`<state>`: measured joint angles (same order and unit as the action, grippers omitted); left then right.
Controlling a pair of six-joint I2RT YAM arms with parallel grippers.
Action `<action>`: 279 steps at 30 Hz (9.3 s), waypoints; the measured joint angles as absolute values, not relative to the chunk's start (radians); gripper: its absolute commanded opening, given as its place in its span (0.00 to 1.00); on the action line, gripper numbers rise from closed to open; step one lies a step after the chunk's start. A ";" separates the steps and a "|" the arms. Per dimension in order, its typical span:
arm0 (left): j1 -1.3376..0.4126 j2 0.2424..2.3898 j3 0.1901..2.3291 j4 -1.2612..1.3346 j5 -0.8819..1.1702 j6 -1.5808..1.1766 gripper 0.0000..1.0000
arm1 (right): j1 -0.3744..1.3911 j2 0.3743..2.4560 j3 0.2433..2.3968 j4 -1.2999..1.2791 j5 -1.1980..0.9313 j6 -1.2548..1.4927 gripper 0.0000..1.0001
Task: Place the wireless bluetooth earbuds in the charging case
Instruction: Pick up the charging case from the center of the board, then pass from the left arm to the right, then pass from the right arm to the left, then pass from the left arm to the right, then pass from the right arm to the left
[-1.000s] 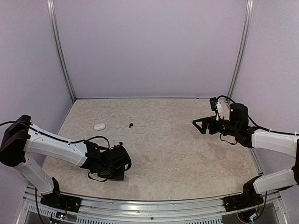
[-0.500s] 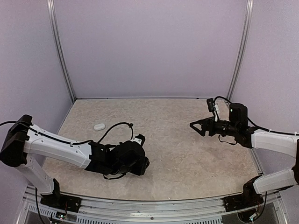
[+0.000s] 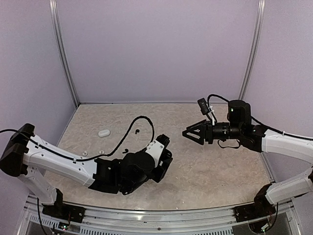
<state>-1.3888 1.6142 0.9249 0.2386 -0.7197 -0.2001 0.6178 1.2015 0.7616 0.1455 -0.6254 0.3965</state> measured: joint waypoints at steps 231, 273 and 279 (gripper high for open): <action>-1.119 1.248 0.867 0.415 0.089 -0.001 0.70 | 0.808 1.165 0.743 0.341 -0.808 0.110 0.10; -1.076 1.348 0.892 0.396 0.389 -0.041 0.12 | 0.843 1.192 0.743 0.340 -0.839 0.094 0.35; -1.076 1.348 0.892 0.396 0.389 -0.041 0.12 | 0.843 1.200 0.743 0.340 -0.842 0.095 0.35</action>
